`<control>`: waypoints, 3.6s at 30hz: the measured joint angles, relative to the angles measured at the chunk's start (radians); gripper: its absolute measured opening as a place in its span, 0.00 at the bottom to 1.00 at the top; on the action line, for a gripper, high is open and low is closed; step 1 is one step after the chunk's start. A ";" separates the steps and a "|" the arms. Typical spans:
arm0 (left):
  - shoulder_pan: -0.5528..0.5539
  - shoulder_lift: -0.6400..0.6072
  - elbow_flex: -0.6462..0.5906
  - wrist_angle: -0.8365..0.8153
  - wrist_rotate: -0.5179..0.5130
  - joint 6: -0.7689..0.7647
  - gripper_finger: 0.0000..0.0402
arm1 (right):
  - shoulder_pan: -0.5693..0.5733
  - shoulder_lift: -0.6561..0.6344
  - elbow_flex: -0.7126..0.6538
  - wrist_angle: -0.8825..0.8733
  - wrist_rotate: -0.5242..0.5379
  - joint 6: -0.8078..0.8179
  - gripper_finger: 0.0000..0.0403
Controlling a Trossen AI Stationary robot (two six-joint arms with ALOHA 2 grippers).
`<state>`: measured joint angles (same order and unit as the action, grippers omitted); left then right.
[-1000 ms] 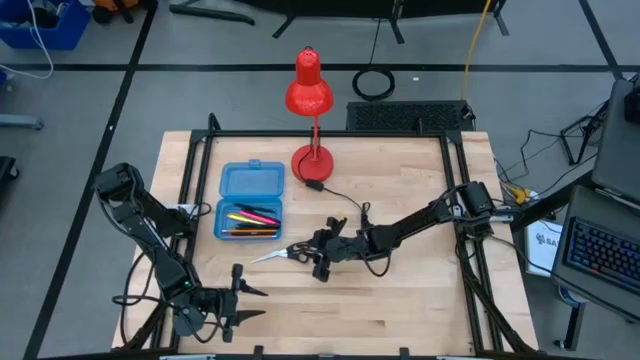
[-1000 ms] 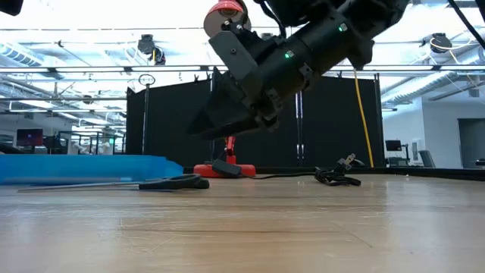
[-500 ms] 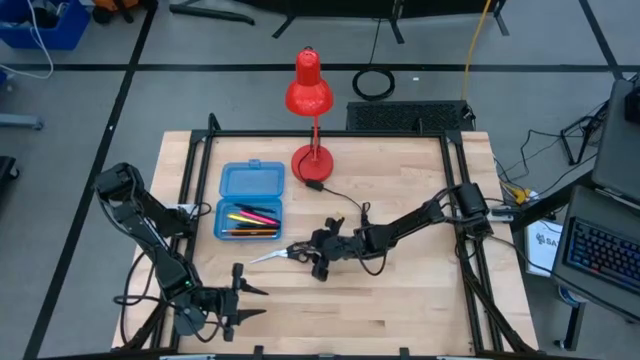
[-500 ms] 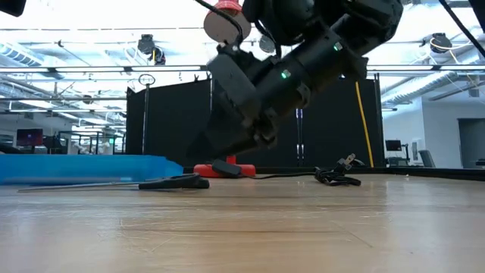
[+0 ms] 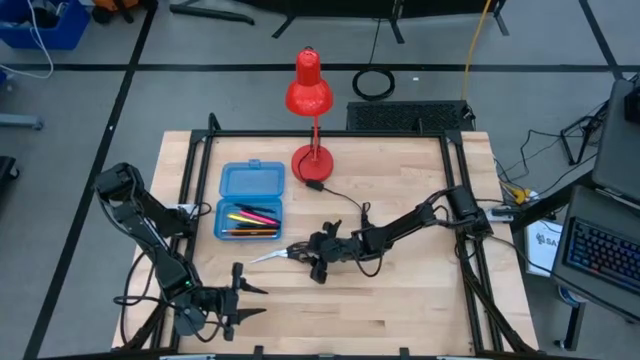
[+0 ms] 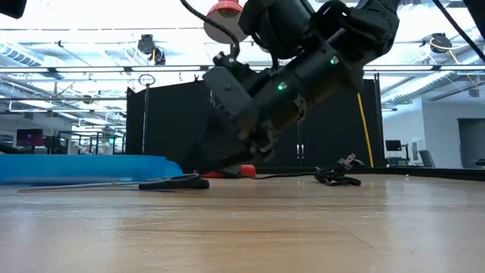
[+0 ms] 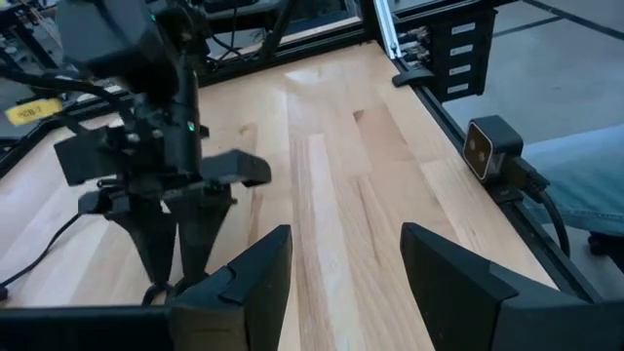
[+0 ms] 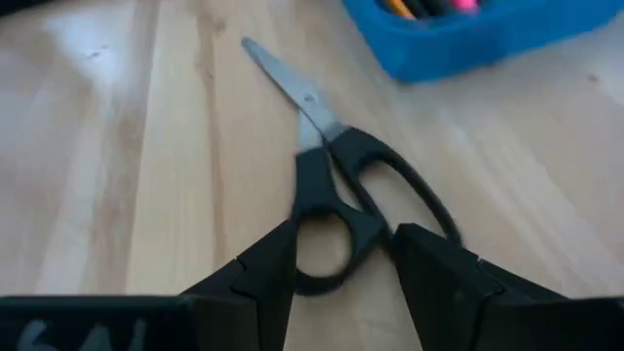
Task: Pick & place school supplies into a supply box
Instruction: Put the black scissors into the blue supply box
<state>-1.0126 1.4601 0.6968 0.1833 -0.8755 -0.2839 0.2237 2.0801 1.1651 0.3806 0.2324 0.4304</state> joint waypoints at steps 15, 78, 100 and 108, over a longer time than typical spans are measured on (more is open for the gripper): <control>0.001 0.000 0.000 -0.032 -0.023 -0.039 0.50 | -0.014 0.050 0.039 -0.039 0.003 -0.006 0.40; 0.001 0.000 0.000 -0.023 -0.035 -0.033 0.50 | -0.008 -0.073 0.036 0.259 0.360 -0.618 0.01; 0.003 0.000 0.000 -0.023 -0.046 -0.039 0.50 | -0.092 -0.071 0.038 0.467 0.444 -0.996 0.01; 0.004 0.000 0.000 -0.024 -0.047 -0.037 0.50 | -0.143 0.010 0.067 0.605 0.393 -0.864 0.01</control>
<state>-1.0084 1.4605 0.6964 0.1595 -0.9227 -0.3214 0.0803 2.0900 1.2317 0.9857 0.6254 -0.4336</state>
